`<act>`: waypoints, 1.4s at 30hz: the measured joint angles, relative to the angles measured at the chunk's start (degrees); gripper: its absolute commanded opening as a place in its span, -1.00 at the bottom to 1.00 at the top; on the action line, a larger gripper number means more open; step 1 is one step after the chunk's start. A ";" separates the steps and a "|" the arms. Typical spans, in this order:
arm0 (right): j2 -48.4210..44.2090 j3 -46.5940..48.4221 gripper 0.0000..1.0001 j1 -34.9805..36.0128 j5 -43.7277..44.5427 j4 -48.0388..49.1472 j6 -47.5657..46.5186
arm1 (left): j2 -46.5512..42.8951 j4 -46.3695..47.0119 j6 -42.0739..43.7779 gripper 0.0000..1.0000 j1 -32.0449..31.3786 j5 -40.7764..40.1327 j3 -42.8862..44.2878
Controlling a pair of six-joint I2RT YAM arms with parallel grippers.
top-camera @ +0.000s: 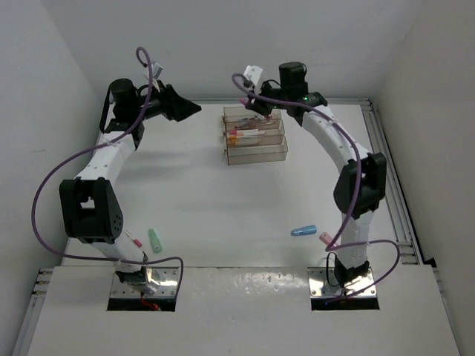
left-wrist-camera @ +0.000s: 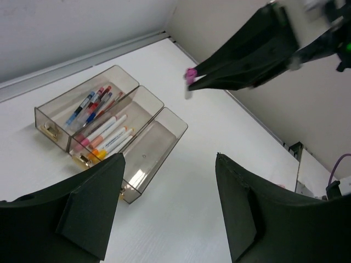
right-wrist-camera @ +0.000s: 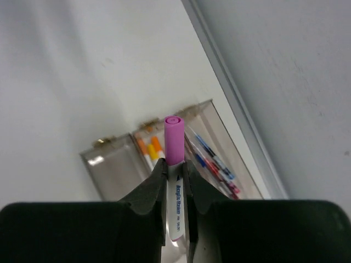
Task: Sort the stationery into containers
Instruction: Place the pen in the storage box, then pick up the pen from the center of the board.
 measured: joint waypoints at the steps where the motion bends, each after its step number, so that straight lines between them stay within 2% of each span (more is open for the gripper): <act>1: 1.57 0.31 -1.00 0.42 1.33 -0.57 -4.09 | -0.02 -0.13 0.24 0.47 0.26 -0.04 -0.52; 6: 13.11 5.25 -1.00 1.73 8.50 -2.86 -20.26 | -0.44 -1.16 1.36 0.47 1.22 -0.48 -3.26; 14: 21.81 6.75 -0.99 1.44 14.03 -2.73 -30.62 | -3.02 -2.60 3.87 0.47 1.97 -0.98 -7.19; 15: 22.16 6.75 -0.75 1.36 14.43 -2.67 -31.26 | -3.32 -3.08 4.35 0.47 2.03 -1.01 -7.34; 18: 22.71 6.75 -0.30 1.33 15.17 -2.49 -32.02 | -4.04 -4.79 5.99 0.48 2.51 -1.51 -7.34; 19: 22.82 6.75 -0.07 1.31 15.30 -2.49 -32.24 | -4.37 -5.70 6.93 0.48 2.75 -1.86 -7.34; 21: 22.84 6.75 0.16 1.29 15.41 -2.45 -31.87 | -5.01 -7.80 9.31 0.48 3.13 -2.71 -7.34; 24: 22.84 6.75 0.29 1.31 15.41 -2.56 -30.56 | -5.66 -12.00 13.94 0.48 3.30 -3.85 -7.15; 29: 21.90 5.44 0.23 1.29 15.74 -2.86 -23.56 | -5.64 -22.10 25.64 0.46 3.37 -5.64 -3.61; 32: 18.08 2.27 0.11 0.66 14.40 -5.27 -14.58 | -5.60 -27.19 32.79 0.45 3.61 -6.08 -0.39; 34: 12.39 -2.45 0.05 -0.85 11.30 -7.34 -7.89 | -5.60 -29.42 36.94 0.45 3.61 -6.29 0.66; 37: -0.59 -12.55 0.03 -5.97 6.64 -10.67 -0.35 | -5.60 -32.30 41.53 0.45 3.04 -6.99 0.39; 42: -24.24 -33.51 0.11 -16.39 5.49 -16.28 4.24 | -5.57 -33.38 44.94 0.45 1.05 -8.17 -0.94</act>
